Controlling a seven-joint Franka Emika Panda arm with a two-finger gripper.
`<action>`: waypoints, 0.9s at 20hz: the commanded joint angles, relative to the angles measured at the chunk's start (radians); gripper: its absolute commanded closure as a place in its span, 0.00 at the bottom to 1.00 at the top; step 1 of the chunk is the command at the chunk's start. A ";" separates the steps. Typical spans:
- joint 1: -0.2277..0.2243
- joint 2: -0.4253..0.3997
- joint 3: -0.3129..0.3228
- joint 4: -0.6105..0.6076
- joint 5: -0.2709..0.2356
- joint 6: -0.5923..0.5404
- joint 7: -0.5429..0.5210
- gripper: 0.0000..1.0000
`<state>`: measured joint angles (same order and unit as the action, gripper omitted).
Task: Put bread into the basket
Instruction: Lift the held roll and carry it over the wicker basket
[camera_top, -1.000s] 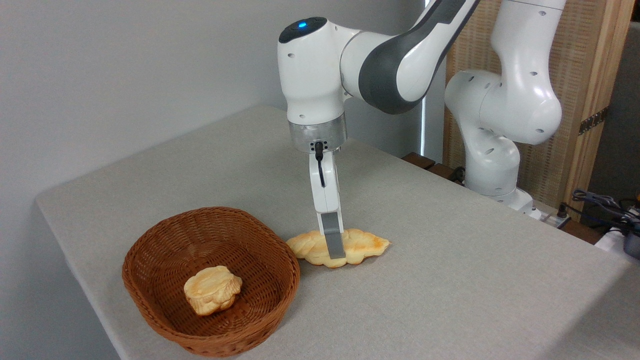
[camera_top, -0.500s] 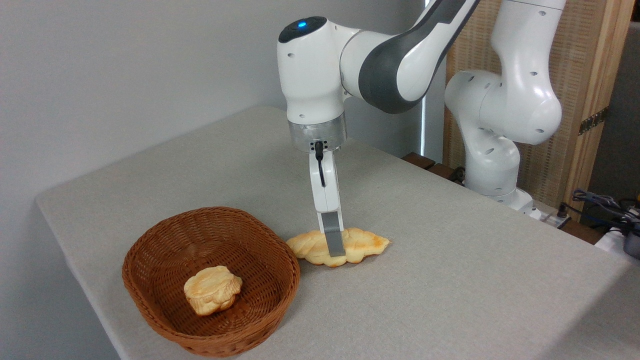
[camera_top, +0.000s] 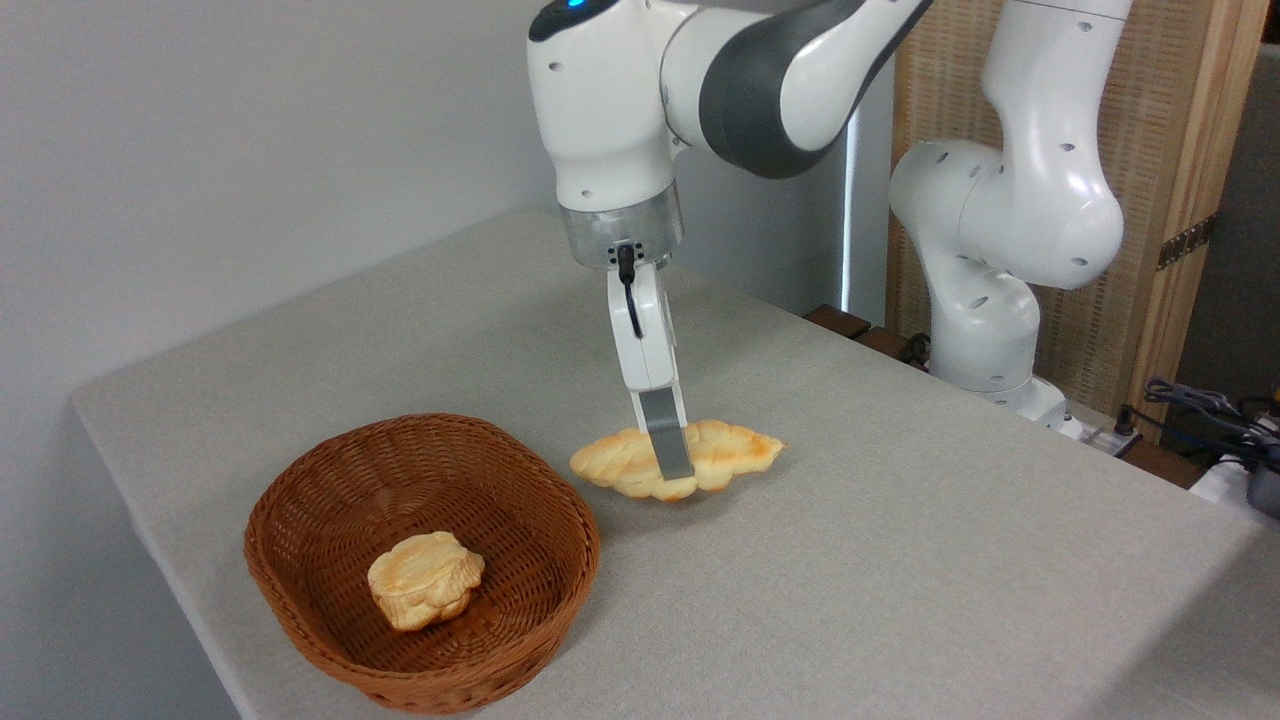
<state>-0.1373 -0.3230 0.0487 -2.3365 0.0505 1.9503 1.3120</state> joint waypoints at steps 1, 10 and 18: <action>-0.004 0.005 0.006 0.057 -0.014 -0.089 0.026 0.39; -0.004 0.113 0.011 0.253 -0.155 -0.100 -0.031 0.38; -0.004 0.327 -0.021 0.529 -0.277 -0.097 -0.325 0.37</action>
<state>-0.1383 -0.0926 0.0392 -1.9424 -0.1780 1.8852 1.1072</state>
